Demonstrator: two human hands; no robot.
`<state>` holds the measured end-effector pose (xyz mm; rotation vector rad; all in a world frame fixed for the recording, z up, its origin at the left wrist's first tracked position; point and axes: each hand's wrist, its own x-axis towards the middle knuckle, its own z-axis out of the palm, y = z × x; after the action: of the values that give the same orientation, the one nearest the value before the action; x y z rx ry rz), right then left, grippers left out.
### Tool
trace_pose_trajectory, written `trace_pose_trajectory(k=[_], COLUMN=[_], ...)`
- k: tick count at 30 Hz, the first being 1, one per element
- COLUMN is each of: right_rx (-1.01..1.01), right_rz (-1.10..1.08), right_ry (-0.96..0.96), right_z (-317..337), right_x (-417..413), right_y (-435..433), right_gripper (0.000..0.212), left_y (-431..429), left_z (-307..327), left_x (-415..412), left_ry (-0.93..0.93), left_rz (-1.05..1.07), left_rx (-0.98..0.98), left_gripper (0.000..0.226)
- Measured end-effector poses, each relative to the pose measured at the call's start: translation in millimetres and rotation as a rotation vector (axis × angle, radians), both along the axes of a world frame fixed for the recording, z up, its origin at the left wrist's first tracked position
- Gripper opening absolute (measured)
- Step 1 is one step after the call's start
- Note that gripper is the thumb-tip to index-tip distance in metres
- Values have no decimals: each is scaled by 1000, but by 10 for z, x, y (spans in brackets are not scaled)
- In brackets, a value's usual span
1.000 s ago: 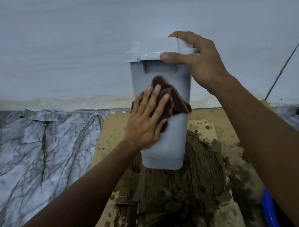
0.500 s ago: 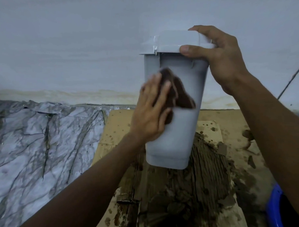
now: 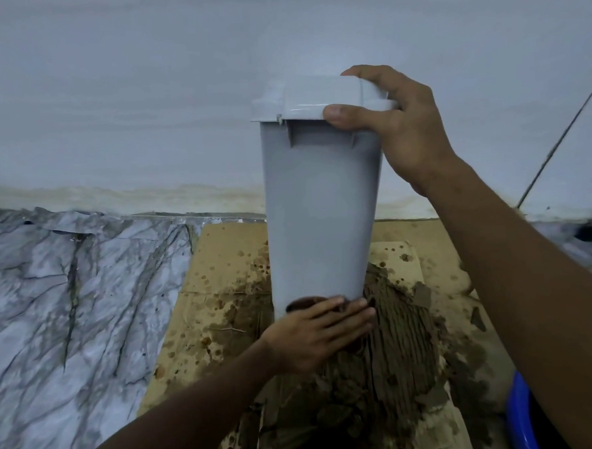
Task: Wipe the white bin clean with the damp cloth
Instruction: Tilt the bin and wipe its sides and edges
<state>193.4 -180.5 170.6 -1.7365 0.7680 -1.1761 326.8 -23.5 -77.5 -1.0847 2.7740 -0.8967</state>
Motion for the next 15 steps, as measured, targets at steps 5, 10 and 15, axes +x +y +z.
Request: trace_pose_trajectory(k=[5,10,15], right_rx=[4,-9,-24], right_rz=[-6,-34,-53], right_ry=[-12,50,116], right_z=[-1,16,21], right_x=[-6,-15,-19], right_y=[22,72,120], right_gripper=[56,61,65], left_y=[-456,-673,-548], left_z=[811,1371,1168], left_x=[-51,29,89], left_ry=[434,737,640], left_rz=[108,218,188], left_rx=[-180,-405,-376], left_gripper=[56,52,53])
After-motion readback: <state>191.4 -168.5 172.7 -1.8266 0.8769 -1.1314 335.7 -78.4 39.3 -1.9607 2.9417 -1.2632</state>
